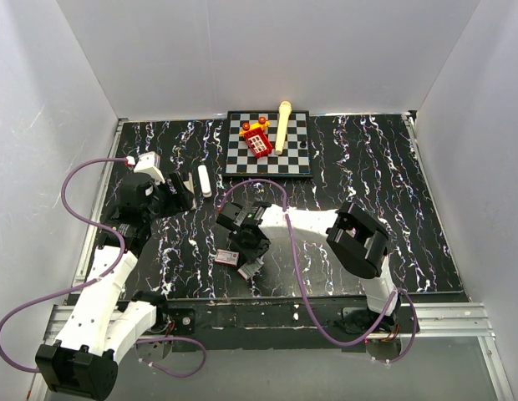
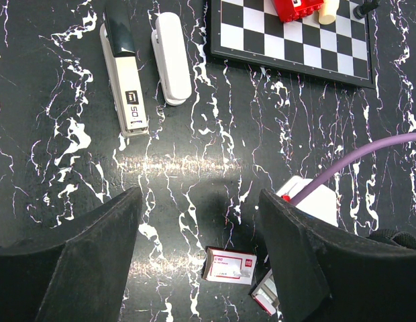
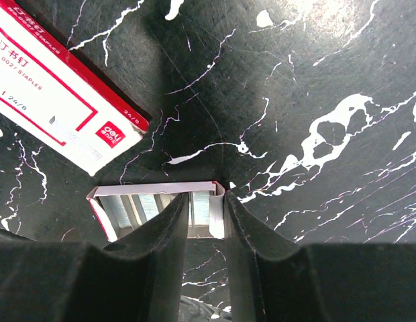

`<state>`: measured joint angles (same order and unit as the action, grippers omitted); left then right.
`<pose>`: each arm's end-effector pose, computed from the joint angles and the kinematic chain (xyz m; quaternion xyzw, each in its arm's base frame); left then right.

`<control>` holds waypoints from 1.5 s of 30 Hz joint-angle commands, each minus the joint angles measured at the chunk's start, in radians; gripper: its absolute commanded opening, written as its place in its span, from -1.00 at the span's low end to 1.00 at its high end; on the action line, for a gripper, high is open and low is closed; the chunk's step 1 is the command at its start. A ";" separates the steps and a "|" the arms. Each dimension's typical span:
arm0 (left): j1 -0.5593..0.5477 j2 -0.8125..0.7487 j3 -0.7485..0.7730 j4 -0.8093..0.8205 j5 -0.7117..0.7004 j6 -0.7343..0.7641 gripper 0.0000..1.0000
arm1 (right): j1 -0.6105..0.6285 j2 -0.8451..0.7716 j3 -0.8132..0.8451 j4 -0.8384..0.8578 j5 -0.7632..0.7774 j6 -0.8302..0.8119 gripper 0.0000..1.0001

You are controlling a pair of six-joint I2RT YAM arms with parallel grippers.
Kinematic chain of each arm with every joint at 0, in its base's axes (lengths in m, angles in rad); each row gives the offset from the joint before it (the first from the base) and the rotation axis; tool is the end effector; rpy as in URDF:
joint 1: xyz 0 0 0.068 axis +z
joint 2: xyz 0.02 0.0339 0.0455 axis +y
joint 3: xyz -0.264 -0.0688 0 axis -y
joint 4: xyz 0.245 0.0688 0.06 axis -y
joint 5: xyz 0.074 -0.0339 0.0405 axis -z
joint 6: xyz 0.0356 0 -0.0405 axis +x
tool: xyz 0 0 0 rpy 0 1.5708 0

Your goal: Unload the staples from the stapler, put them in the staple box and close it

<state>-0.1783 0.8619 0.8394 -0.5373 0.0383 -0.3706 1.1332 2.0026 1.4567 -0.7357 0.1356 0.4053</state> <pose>0.1841 -0.0346 0.3102 -0.0747 0.8716 -0.1473 0.4615 0.1748 0.3623 0.1726 -0.3423 0.9261 0.0518 0.1499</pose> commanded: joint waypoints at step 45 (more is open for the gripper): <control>0.005 -0.008 -0.010 0.022 0.012 0.004 0.40 | -0.024 -0.073 -0.050 0.007 -0.004 0.018 -0.24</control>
<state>-0.1783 0.8619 0.8394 -0.5373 0.0422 -0.3706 1.1099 1.9190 1.4078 -0.7452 0.1471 0.4160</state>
